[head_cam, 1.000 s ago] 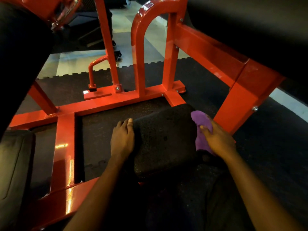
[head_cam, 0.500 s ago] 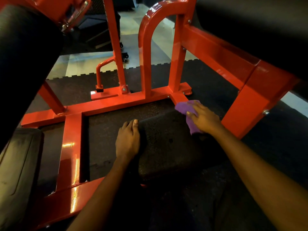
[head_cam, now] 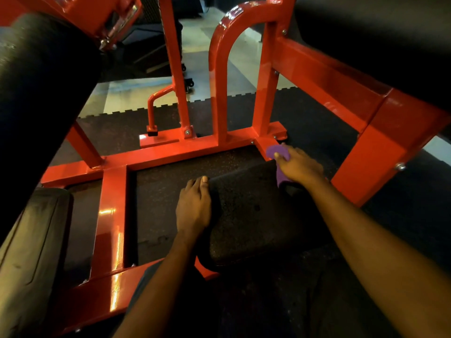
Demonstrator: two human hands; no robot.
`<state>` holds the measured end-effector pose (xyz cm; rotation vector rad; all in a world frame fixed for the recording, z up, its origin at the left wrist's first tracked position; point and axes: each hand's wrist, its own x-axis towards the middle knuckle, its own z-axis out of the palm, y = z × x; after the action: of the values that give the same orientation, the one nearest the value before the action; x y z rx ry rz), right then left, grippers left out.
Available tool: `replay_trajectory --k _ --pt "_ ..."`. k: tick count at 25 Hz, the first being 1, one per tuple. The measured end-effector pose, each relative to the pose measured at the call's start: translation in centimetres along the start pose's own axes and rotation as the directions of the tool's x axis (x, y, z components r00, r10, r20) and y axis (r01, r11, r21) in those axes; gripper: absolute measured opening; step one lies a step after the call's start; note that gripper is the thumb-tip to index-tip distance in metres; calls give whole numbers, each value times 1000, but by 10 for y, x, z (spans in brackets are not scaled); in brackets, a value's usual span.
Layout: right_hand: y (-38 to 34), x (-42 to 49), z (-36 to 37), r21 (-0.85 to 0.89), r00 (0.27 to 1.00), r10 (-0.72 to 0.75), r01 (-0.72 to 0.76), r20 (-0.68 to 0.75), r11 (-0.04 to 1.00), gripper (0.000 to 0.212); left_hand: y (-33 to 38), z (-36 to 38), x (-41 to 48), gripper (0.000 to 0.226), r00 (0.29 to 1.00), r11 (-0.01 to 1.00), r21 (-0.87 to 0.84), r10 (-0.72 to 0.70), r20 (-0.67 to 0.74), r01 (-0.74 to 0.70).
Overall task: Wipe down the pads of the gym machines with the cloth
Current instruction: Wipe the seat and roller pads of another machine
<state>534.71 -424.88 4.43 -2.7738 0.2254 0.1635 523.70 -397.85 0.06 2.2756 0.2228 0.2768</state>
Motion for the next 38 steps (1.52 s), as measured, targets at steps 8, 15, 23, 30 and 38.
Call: replay_trajectory --k 8,15,23,30,38 --pt "43 -108 11 -111 932 -358 351 -54 930 56 2 -3 -2 70 1000 999 -37 -17 13 17" --pt "-15 -29 15 -110 986 -147 138 -78 984 51 3 -2 0 56 999 998 -37 -49 23 50" --pt "37 -131 23 -107 926 -358 347 -119 932 60 4 -4 -2 52 999 997 -57 -40 36 42" --pt "6 -20 2 81 986 -30 44 -165 996 44 -2 0 2 56 1000 999 -40 -28 7 28" --pt "58 -78 -5 281 989 -16 57 -147 958 45 -5 0 1 62 1000 999 -43 -19 24 20"
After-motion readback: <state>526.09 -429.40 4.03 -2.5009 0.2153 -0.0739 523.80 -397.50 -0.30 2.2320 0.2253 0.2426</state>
